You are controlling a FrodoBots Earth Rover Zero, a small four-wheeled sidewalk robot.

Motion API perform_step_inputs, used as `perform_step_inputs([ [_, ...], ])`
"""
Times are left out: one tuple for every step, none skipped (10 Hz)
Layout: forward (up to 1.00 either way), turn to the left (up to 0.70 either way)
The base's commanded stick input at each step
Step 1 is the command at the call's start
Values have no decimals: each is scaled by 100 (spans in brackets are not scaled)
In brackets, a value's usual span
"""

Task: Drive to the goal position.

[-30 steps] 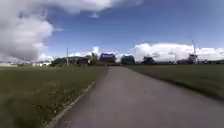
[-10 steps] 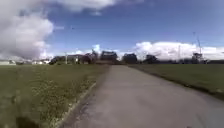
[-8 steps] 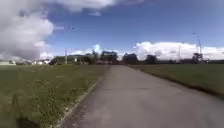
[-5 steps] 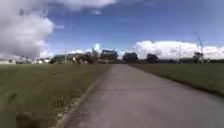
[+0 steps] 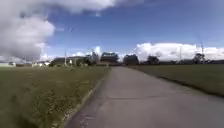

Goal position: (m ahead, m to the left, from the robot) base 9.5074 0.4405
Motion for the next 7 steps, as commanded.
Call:
perform_step_inputs([
  [70,0],
  [70,0],
  [70,0],
  [70,0],
  [70,0],
  [70,0],
  [70,0],
])
